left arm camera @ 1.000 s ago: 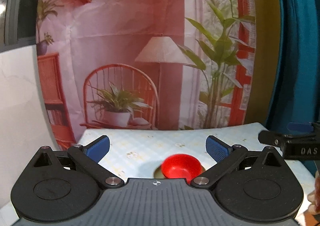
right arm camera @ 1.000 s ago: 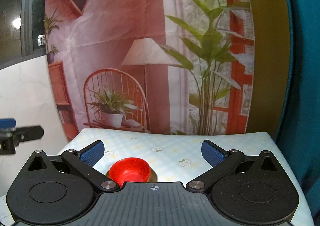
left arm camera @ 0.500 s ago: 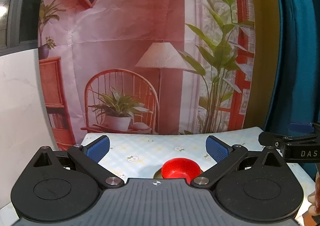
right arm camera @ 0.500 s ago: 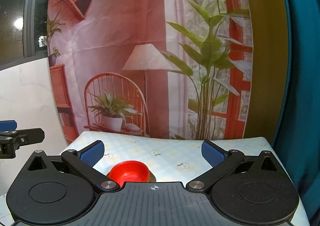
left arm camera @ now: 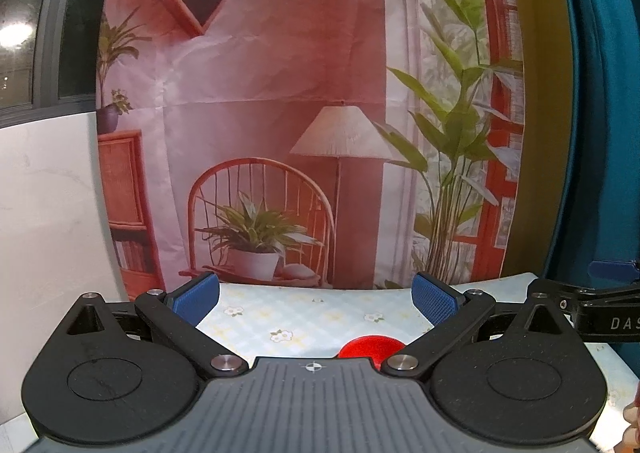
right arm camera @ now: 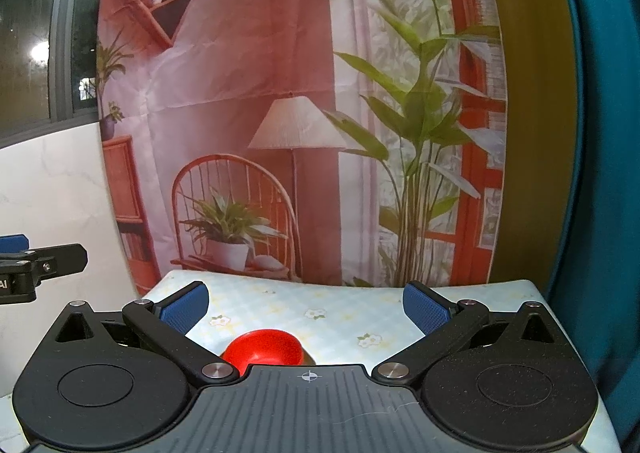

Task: Organize plates and bowls

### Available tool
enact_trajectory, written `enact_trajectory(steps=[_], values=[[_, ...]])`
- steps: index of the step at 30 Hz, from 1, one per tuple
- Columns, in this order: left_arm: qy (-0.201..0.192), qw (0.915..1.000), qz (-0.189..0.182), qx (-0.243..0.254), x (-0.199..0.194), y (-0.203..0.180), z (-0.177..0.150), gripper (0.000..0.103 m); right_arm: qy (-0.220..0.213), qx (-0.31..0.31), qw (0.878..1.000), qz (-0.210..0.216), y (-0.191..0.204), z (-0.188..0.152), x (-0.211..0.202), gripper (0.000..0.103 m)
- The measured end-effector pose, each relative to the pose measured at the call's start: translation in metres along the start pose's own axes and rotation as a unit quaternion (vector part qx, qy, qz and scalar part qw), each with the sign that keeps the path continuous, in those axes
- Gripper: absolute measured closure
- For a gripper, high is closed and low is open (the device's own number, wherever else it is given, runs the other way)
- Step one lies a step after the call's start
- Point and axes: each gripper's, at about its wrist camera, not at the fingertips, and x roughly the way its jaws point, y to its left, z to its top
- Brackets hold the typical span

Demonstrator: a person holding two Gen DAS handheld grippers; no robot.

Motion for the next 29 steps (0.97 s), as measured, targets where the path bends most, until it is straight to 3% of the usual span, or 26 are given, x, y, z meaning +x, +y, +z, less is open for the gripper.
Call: enact_trajectory(steps=[29], values=[[-0.004,1.0,-0.005,-0.006,-0.0008,0.0056,0.002,0.0,-0.017,0.004,1.0,-0.004,0.0023,0.0041,-0.0063,0.0]])
